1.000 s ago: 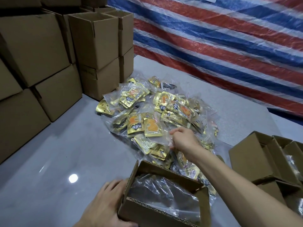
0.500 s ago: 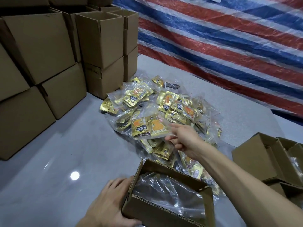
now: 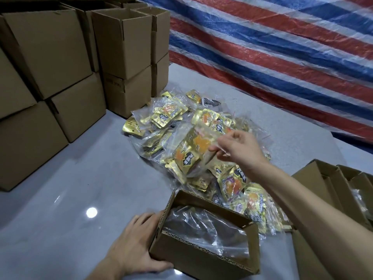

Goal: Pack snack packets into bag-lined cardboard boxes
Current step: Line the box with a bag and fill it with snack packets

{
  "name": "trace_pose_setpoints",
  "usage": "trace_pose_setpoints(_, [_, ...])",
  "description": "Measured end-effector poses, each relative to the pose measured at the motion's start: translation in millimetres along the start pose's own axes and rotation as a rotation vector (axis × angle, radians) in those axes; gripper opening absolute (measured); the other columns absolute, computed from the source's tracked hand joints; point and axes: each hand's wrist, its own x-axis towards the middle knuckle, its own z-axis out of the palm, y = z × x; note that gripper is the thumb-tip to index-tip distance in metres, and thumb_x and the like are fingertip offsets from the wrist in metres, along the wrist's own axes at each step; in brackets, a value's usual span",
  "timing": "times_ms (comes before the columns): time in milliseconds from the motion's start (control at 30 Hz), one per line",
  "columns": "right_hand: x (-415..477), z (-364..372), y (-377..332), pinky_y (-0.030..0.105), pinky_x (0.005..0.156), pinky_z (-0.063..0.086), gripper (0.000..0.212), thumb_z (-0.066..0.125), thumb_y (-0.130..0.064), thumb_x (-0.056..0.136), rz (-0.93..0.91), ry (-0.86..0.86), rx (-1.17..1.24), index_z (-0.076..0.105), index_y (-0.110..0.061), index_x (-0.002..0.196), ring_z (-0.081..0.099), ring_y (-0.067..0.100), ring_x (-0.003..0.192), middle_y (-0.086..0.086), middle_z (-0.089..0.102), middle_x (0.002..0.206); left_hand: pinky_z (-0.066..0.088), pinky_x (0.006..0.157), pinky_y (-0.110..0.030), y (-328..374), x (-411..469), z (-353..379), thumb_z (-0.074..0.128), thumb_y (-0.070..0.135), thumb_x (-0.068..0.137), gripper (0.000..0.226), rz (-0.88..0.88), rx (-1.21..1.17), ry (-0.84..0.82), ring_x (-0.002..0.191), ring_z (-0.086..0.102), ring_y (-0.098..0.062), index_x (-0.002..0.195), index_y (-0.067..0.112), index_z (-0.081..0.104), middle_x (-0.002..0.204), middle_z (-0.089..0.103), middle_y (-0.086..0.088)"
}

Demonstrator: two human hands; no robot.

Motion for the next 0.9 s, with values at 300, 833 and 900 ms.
trace_pose_setpoints(300, [-32.3, -34.4, -44.6, 0.022, 0.075, 0.055, 0.012, 0.058, -0.021, 0.101, -0.571, 0.343, -0.300, 0.060, -0.025, 0.090, 0.059, -0.007, 0.084, -0.012, 0.060, 0.089, 0.024, 0.106, -0.011, 1.6, 1.8, 0.9, 0.070, 0.089, 0.048, 0.107, 0.044, 0.034, 0.022, 0.119, 0.043, -0.001, 0.140, 0.036, 0.051, 0.126, 0.048, 0.023])
trace_pose_setpoints(833, [-115.4, -41.1, -57.7, 0.029, 0.058, 0.058, 0.005, 0.071, -0.016, 0.088, -0.561, 0.119, -0.087, 0.069, -0.013, 0.092, 0.066, 0.024, 0.059, 0.003, 0.071, 0.079, 0.024, 0.103, -0.010, 1.7, 1.5, 1.4, 0.072, 0.086, 0.051, 0.100, 0.020, 0.026, -0.006, 0.114, 0.036, 0.009, 0.135, 0.036, 0.054, 0.125, 0.052, 0.021])
trace_pose_setpoints(900, [-124.4, -38.4, -63.3, 0.026, 0.050, 0.055, 0.002, 0.073, -0.015, 0.088, -0.574, 0.110, -0.220, 0.072, -0.016, 0.088, 0.065, 0.019, 0.053, 0.001, 0.071, 0.077, 0.026, 0.108, -0.018, -1.8, 2.3, 4.4, 0.067, 0.089, 0.052, 0.099, 0.020, 0.062, -0.031, 0.123, 0.040, 0.001, 0.136, 0.038, 0.052, 0.128, 0.051, 0.023])
